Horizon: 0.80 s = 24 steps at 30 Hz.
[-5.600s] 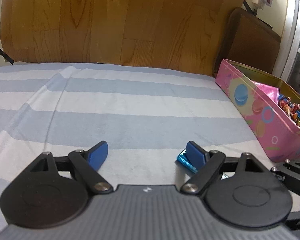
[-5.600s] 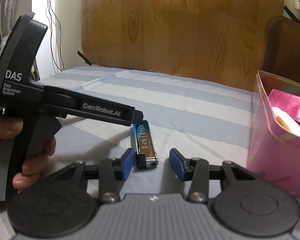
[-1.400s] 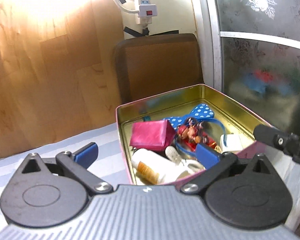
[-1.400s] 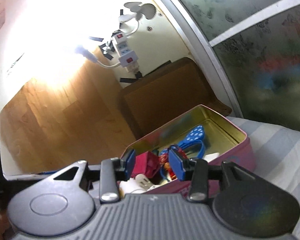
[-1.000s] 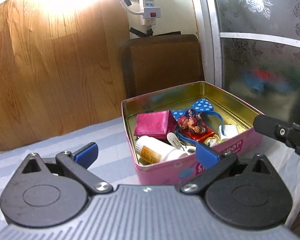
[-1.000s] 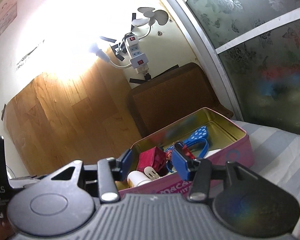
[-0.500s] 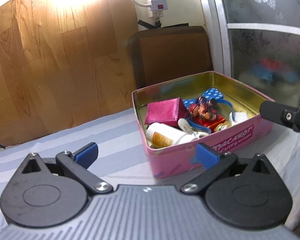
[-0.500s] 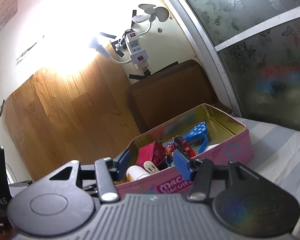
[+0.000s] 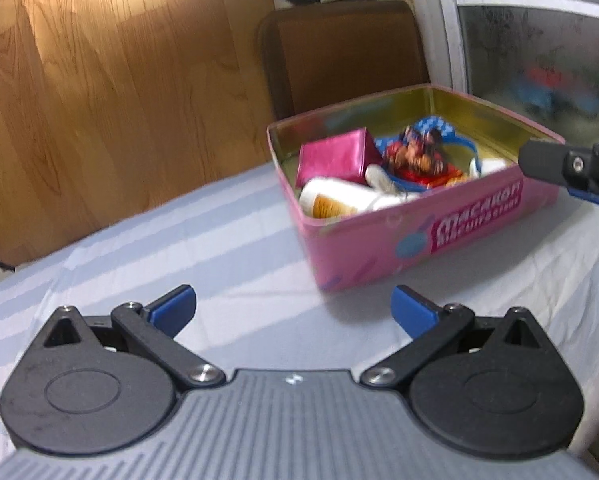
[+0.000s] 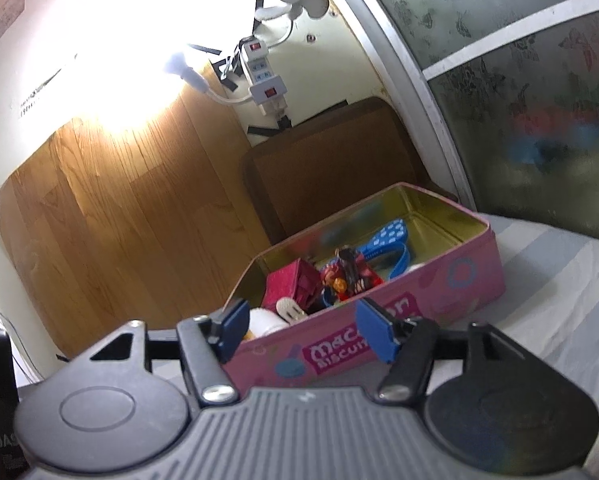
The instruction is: Organize rigid objects
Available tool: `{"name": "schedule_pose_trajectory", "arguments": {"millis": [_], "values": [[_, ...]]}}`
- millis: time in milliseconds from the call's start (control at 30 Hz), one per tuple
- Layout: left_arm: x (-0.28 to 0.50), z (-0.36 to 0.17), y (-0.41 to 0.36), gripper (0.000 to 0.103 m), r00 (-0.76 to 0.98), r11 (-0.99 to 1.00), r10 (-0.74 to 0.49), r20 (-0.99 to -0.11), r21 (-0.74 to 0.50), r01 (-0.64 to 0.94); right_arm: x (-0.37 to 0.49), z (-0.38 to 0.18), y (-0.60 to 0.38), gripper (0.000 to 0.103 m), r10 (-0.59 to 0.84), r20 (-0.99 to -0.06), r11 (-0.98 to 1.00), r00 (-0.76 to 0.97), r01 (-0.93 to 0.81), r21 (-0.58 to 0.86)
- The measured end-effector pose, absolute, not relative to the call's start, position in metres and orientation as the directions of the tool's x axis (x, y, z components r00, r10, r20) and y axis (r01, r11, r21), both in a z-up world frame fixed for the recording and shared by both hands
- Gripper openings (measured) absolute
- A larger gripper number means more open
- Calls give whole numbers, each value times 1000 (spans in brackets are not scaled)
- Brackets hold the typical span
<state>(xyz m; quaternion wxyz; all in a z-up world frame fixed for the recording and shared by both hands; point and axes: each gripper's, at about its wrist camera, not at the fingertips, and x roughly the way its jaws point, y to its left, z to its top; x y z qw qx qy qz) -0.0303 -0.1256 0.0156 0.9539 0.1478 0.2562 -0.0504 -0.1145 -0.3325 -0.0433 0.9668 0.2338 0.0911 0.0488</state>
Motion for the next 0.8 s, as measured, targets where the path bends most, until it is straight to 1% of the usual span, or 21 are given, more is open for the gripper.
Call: {"name": "schedule_pose_trajectory", "arguments": {"millis": [167, 567, 633, 667, 700, 800], "values": [[-33, 7, -113, 103, 841, 955, -8, -541, 245, 167, -111, -50, -325, 65, 169, -186, 884, 968, -66, 463], [-30, -8, -79, 103, 802, 968, 35, -596, 220, 121, -103, -69, -288, 67, 239, -266, 895, 934, -106, 434], [-28, -9, -74, 103, 800, 970, 42, -599, 217, 111, -102, -70, -283, 70, 242, -275, 894, 930, -105, 435], [-27, -10, -72, 103, 799, 970, 46, -600, 217, 107, -100, -70, -281, 77, 239, -279, 894, 930, -99, 437], [-26, -11, -71, 103, 798, 971, 49, -601, 217, 104, -100, -70, -281, 79, 238, -279, 894, 930, -97, 438], [-24, -13, -66, 103, 792, 972, 52, -609, 212, 99, -98, -71, -277, 79, 239, -285, 895, 928, -96, 436]]}}
